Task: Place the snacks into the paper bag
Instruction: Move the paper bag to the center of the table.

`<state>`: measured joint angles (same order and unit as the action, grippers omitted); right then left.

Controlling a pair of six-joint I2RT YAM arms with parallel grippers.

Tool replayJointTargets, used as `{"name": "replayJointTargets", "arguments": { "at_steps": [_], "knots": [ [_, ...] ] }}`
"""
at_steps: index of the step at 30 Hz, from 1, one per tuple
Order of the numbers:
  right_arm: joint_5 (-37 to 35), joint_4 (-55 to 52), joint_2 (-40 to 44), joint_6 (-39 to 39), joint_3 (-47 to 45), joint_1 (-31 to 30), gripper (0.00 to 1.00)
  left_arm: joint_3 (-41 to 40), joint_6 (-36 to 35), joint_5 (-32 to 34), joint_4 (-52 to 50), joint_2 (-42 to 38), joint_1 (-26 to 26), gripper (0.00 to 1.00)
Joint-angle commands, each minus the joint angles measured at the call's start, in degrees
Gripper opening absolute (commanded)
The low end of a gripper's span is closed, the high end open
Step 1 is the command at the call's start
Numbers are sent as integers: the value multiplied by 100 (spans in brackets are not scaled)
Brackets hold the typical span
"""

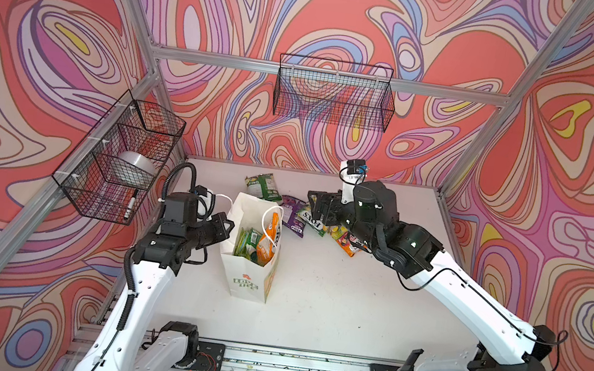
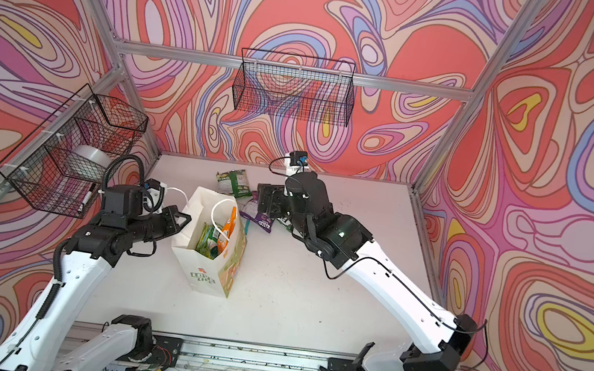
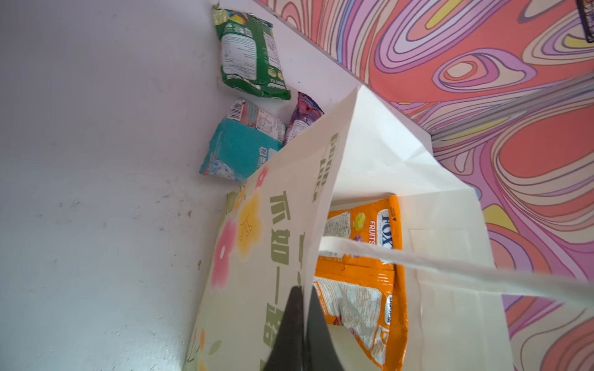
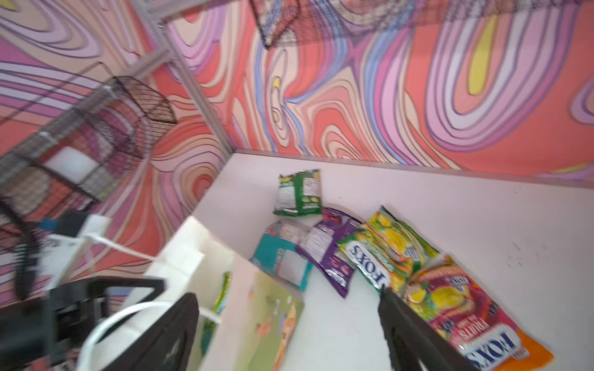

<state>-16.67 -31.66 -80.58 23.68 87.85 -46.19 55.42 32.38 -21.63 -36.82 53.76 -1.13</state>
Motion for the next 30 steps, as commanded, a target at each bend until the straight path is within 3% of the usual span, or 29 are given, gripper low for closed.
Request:
{"name": "replayJointTargets", "arguments": {
  "at_steps": [1, 5, 16, 24, 30],
  "knots": [
    [221, -171, 201, 258, -492, 482, 92, 66, 547, 691, -270, 126, 16, 0],
    [347, -101, 336, 311, -983, 876, 93, -74, 1130, 422, 1, 399, 11, 0],
    [998, 144, 413, 466, -1857, 1787, 93, 705, 1580, 942, 0, 844, -101, 0],
    [1196, 305, 255, 589, -2184, 2071, 94, 1191, 1410, 905, -238, 1311, -246, 0],
    [1231, 276, 89, 649, -2364, 2305, 96, 1175, 679, 760, -440, 1165, -257, 0]
  ]
}}
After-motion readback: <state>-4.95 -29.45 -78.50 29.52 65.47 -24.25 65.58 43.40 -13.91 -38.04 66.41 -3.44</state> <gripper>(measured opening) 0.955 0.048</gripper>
